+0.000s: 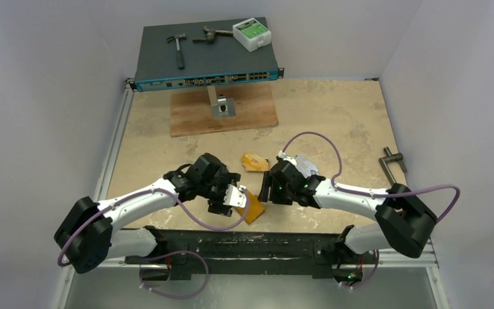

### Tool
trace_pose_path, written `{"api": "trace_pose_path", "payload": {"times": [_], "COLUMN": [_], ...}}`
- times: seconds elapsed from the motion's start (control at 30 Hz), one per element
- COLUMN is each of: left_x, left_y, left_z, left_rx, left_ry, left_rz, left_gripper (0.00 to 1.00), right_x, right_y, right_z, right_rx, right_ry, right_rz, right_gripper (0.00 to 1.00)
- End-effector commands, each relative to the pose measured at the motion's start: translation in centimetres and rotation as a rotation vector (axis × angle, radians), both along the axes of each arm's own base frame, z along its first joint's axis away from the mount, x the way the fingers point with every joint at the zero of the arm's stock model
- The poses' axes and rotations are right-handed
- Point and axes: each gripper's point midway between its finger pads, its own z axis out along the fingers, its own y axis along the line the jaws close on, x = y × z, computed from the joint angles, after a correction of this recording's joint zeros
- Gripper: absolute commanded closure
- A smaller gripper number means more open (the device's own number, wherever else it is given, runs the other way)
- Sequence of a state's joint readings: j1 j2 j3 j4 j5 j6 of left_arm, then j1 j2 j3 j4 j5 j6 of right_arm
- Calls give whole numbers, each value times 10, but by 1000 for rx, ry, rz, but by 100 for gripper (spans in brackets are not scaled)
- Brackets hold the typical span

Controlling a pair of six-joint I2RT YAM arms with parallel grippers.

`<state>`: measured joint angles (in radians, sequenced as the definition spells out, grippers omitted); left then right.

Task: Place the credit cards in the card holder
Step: Close the card holder at the corner of the board.

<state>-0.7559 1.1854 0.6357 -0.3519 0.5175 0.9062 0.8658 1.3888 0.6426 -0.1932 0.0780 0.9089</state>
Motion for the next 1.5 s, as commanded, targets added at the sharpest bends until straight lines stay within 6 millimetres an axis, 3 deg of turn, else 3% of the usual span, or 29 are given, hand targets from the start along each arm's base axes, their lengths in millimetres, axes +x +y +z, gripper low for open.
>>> {"api": "trace_pose_path", "payload": {"times": [0.0,0.27,0.43,0.57,0.8,1.0,1.17,1.37,1.47], "left_x": [21,24,19,14,17,16,14,15,17], "left_y": [-22,-40,-36,-34,-42,-45,-40,-28,-21], "left_z": [13,2,-8,-10,4,17,14,14,10], "left_rx": [-15,37,65,59,26,16,36,41,47], "left_ry": [-100,-138,-124,-108,-73,-37,-18,37,10], "left_rz": [-34,-162,-199,-205,-169,-178,-182,-159,-160], "left_gripper": [20,20,24,25,25,27,30,28,30], "right_x": [-1,-17,-24,-27,-32,-40,-44,-39,-31], "right_y": [10,37,53,55,58,66,74,37,14], "right_z": [24,33,33,45,93,98,95,95,88], "right_rx": [121,242,335,408,585,641,654,628,596], "right_ry": [-29,-9,14,-2,-126,-149,-130,-172,-186], "right_rz": [-34,-1,1,-2,72,155,195,65,-17], "right_gripper": [39,40,42,46,54,60,66,62,68]}}
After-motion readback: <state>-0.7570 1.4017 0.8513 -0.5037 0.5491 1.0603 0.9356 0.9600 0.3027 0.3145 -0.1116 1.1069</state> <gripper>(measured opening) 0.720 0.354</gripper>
